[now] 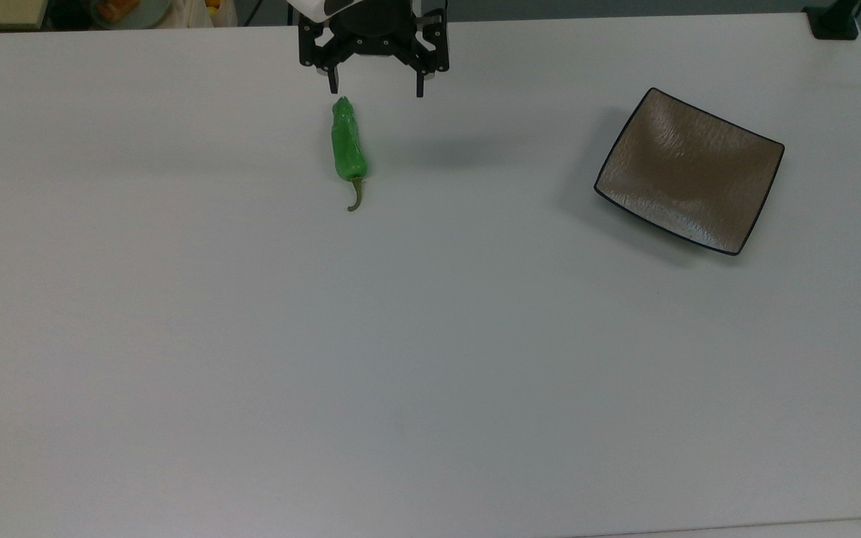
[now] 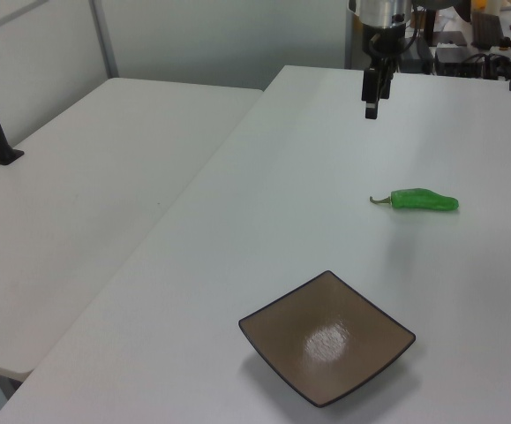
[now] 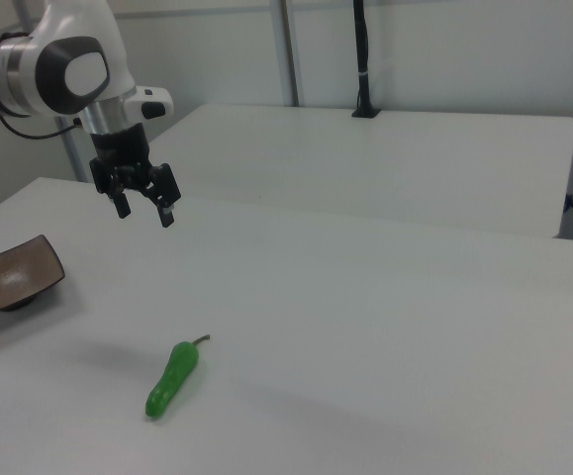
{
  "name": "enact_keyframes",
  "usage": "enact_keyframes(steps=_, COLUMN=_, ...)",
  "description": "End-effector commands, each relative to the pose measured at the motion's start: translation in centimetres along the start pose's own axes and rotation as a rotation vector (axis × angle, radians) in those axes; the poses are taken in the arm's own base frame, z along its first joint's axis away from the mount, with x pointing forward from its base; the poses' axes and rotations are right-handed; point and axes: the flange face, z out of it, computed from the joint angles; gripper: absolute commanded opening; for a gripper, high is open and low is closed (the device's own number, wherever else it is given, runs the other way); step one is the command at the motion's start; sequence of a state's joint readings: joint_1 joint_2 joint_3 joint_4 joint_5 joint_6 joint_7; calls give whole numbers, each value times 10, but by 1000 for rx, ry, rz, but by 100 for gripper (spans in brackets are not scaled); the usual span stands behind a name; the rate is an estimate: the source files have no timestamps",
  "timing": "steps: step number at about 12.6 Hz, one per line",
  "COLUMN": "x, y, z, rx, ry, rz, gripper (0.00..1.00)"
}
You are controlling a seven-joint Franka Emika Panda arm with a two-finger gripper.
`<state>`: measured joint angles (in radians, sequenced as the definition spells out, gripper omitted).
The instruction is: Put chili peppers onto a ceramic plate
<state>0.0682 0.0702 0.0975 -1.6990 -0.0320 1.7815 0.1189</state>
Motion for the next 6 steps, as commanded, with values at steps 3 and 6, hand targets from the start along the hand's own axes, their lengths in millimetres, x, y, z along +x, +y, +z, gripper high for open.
enact_keyframes(steps=3, x=0, y=4, z=-8, rx=-4, ry=62, rz=-18, gripper=100)
enact_keyframes(steps=6, x=-2, y=4, z=-1, rx=-4, ry=46, rz=-12, gripper=100)
